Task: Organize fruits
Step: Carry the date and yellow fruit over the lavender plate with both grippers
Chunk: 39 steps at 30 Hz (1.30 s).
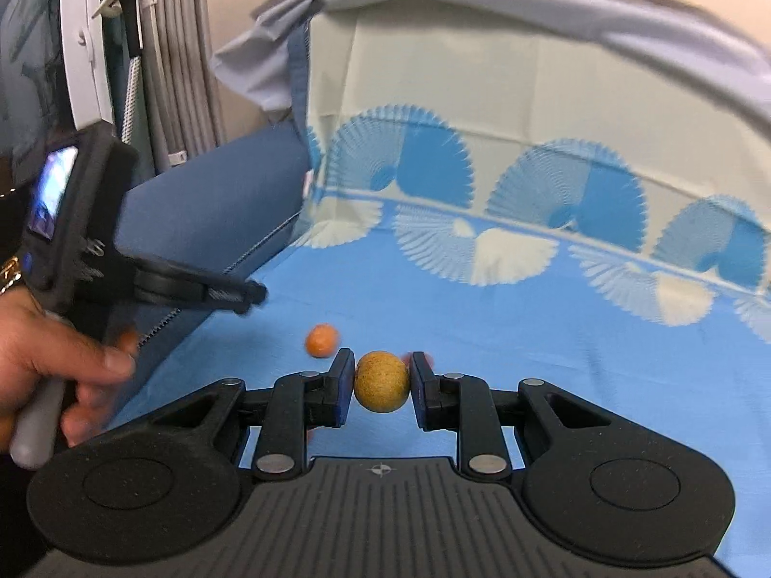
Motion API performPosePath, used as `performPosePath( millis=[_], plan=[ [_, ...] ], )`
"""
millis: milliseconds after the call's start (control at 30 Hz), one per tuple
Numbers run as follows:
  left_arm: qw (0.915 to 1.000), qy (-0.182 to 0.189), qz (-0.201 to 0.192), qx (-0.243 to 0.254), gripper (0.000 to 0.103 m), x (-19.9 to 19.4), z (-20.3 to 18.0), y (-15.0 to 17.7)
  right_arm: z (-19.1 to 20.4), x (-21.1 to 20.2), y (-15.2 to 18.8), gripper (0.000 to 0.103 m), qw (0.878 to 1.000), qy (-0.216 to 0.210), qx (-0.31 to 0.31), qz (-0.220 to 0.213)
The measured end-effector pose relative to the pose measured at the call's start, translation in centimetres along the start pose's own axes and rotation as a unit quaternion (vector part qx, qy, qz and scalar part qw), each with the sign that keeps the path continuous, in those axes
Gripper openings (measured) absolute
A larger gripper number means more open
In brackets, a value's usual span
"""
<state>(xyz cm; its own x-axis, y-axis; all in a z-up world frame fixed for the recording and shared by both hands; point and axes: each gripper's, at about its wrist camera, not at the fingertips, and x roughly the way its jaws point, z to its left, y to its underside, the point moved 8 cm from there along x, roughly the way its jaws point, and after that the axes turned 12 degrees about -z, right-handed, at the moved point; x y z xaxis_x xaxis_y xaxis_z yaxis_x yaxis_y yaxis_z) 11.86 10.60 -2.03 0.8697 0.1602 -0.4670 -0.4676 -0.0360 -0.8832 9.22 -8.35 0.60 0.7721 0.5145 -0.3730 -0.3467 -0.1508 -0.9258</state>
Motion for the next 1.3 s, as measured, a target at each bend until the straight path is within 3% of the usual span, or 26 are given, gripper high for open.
performPosePath(
  millis=[200, 467, 767, 1300],
  plan=[
    [0.9986, 0.048, -0.018, 0.013, 0.021, -3.3, -3.5, 0.5, -3.5, -2.0, 3.8, 0.026, 0.997, 0.059, 0.041, 0.032],
    [0.9908, 0.102, -0.02, 0.087, 0.021, -4.6, -9.0, 3.4, -5.7, -4.0, 6.0, 0.026, 0.995, 0.088, 0.007, 0.045],
    [0.9796, 0.152, 0.007, 0.131, 0.021, -3.3, -11.8, 6.1, -6.6, -2.9, 7.2, 0.026, 0.993, 0.096, 0.005, 0.07],
    [0.965, 0.187, 0.037, 0.18, 0.021, -2.6, -14.1, 8.9, -6.4, -1.6, 7.8, 0.026, 0.992, 0.091, 0.002, 0.084]
  ],
)
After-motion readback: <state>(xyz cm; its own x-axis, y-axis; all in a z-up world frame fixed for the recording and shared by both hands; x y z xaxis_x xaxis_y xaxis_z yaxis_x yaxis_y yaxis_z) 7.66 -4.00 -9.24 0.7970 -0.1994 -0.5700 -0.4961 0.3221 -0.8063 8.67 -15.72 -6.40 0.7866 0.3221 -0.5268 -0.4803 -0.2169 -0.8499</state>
